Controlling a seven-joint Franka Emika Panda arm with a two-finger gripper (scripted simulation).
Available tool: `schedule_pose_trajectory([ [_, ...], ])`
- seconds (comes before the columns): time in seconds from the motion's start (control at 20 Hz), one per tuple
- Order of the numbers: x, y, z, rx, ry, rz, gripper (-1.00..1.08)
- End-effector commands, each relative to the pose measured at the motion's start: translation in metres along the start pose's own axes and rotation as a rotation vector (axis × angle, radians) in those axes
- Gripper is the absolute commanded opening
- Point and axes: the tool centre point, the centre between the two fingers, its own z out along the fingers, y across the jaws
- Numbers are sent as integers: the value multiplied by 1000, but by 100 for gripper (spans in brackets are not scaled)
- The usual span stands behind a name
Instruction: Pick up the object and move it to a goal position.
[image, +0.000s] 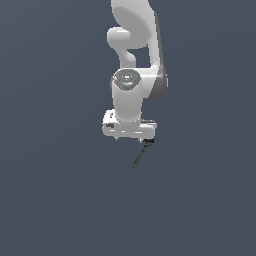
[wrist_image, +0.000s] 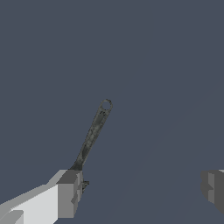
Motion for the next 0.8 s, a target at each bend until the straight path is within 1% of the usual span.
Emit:
schedule_pose_trajectory([
  [0.0,-1,-4,5,0,0,31,100],
  [0.25,-5,-15,20,-2,2,119,100],
  [0.75,-15,-41,55,-9,10,339,100],
])
